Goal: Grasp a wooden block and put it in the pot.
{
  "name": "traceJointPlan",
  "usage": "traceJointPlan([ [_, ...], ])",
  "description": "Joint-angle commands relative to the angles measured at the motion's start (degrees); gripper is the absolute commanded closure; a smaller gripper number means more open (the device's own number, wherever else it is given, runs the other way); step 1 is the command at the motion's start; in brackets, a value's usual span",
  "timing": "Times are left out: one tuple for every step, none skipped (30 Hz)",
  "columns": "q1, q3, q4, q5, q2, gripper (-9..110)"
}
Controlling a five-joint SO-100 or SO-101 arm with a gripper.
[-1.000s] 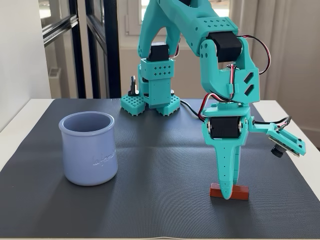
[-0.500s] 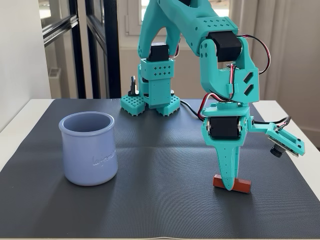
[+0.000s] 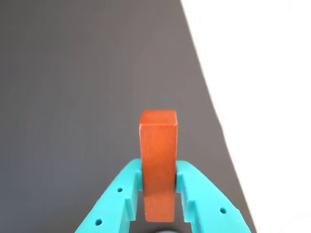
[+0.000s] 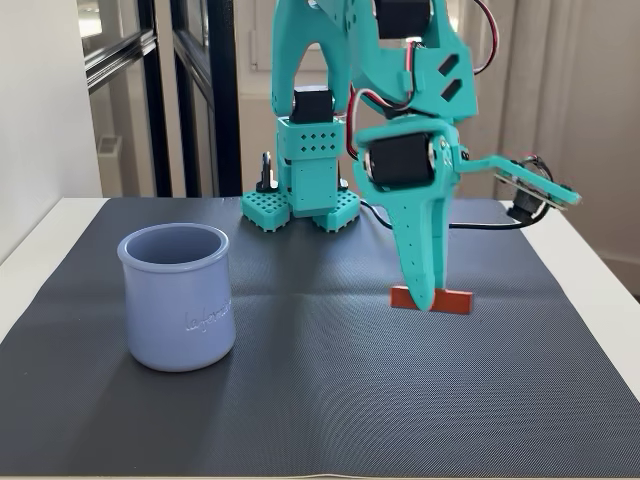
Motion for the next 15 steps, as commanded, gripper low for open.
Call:
traceJointPlan([
  [4.57,2.64,0.18,-1.41,7.91,100],
  [6.06,3.6,0.18,-2.11,9.58,100],
  [7.65,4.66,0.18,-2.81,11.16,100],
  [9.14,5.62,0.18,-3.34,12.74,100],
  [10.81,6.68,0.18,-3.78,14.15,100],
  [12.48,7.65,0.18,-3.96,15.64,100],
  [14.24,8.61,0.18,-4.48,16.96,100],
  [15.91,9.49,0.18,-4.92,18.19,100],
  [17.49,10.28,0.18,-5.27,19.25,100],
  [19.07,10.99,0.18,-5.63,20.3,100],
  [20.48,11.69,0.18,-6.15,21.27,100],
  [21.8,12.3,0.26,-6.68,22.32,100],
  [23.03,12.83,0.79,-7.12,23.2,100],
  [24.17,13.27,1.49,-7.38,24.08,100],
  [25.58,13.45,2.2,-7.82,24.79,100],
])
